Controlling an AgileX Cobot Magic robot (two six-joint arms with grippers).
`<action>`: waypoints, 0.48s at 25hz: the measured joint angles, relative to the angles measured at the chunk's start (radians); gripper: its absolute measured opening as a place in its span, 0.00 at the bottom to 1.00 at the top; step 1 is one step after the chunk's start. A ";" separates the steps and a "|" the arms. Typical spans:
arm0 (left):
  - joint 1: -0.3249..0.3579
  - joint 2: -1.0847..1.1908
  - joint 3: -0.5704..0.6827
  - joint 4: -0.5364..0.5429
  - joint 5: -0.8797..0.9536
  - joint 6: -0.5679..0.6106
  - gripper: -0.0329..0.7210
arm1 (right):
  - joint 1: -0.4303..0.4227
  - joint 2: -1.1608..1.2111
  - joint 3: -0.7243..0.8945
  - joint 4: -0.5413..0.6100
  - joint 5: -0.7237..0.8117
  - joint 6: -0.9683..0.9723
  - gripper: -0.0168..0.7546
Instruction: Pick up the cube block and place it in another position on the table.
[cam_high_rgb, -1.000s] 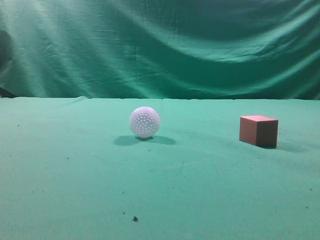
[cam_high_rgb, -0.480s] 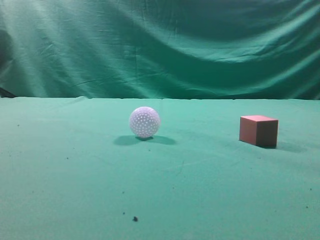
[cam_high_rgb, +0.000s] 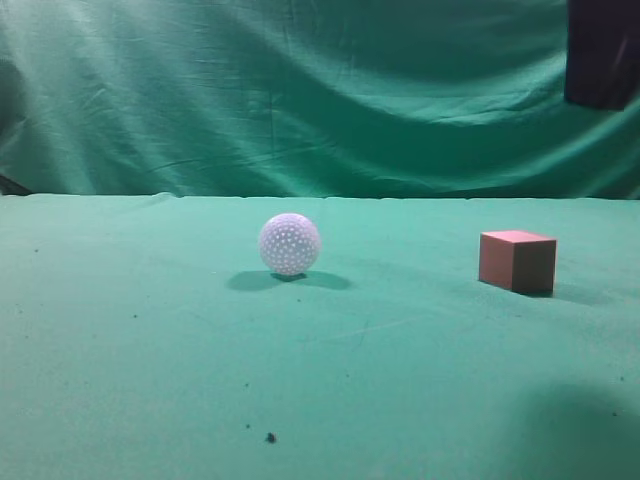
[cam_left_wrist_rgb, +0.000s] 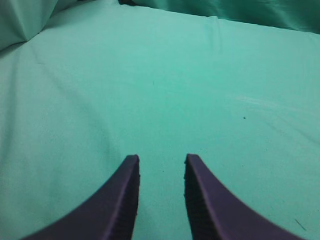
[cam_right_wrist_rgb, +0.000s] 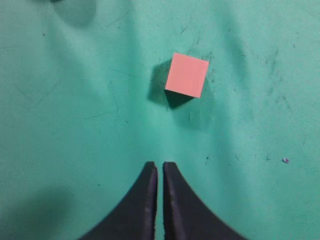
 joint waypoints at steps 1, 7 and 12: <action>0.000 0.000 0.000 0.000 0.000 0.000 0.39 | 0.000 0.030 -0.016 -0.002 0.000 0.001 0.21; 0.000 0.000 0.000 0.000 0.000 0.000 0.39 | 0.000 0.173 -0.077 -0.042 -0.028 0.096 0.75; 0.000 0.000 0.000 0.000 0.000 0.000 0.39 | 0.000 0.263 -0.088 -0.140 -0.058 0.241 0.78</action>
